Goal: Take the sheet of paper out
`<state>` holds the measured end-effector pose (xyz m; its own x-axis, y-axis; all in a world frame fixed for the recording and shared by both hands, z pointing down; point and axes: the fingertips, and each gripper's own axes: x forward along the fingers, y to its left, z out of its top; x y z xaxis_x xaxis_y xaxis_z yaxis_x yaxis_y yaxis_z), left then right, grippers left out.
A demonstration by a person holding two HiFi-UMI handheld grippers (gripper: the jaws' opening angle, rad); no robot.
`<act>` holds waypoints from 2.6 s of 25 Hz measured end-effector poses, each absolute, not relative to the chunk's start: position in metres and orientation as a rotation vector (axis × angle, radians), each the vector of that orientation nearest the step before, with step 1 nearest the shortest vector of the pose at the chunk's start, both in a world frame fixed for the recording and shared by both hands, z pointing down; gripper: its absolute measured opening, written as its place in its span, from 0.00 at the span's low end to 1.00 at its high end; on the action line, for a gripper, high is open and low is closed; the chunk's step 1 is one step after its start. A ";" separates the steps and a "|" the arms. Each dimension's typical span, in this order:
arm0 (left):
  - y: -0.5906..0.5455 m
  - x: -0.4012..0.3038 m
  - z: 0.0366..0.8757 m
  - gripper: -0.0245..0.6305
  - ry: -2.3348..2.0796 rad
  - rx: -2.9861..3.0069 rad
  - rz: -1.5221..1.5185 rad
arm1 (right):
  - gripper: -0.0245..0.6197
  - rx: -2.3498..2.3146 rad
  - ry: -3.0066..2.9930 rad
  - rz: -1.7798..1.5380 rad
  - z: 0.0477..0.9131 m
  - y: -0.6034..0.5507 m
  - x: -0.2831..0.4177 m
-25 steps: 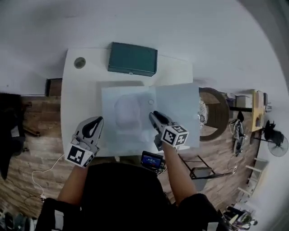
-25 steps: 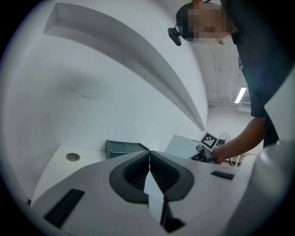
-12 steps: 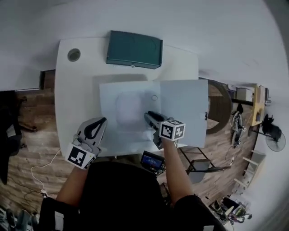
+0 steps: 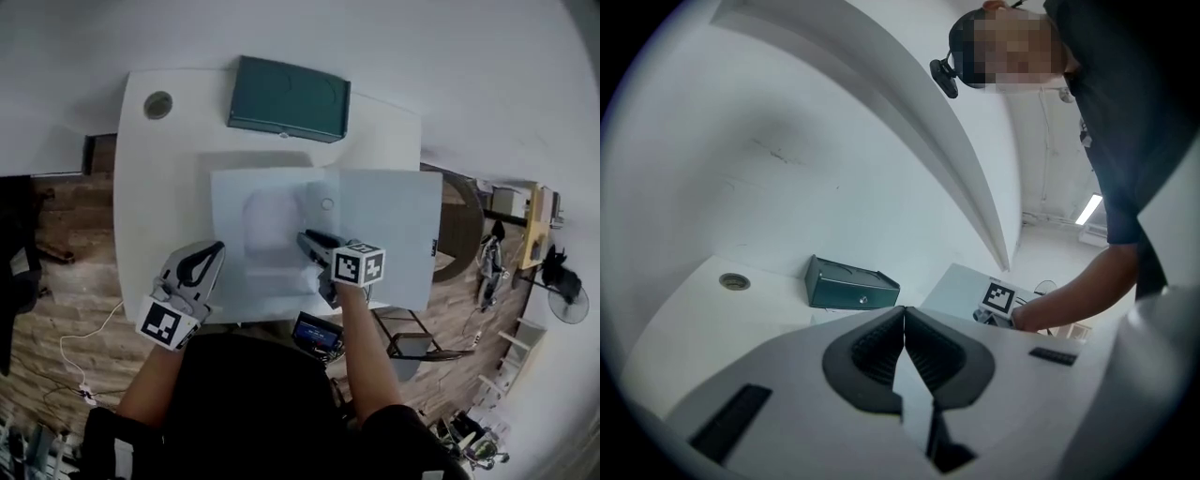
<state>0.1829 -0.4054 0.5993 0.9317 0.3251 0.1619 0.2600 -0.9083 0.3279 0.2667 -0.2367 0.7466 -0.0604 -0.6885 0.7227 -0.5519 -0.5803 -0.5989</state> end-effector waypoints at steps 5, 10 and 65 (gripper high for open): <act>-0.407 0.182 0.599 0.04 0.406 2.783 0.301 | 0.11 -2.011 1.376 -1.766 0.751 -0.241 0.266; -0.409 0.180 0.597 0.04 0.392 2.785 0.298 | 0.06 -1.998 1.385 -1.815 0.756 -0.237 0.268; -0.327 0.149 0.448 0.04 0.188 3.122 0.019 | 0.05 -2.623 1.770 -0.080 0.403 -0.108 0.259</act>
<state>0.1490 -0.3269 0.4476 0.9927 0.1203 0.0111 0.1201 -0.9927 0.0143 0.2589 -0.1084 0.4032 0.3735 -0.9260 0.0552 -0.9272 -0.3745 -0.0089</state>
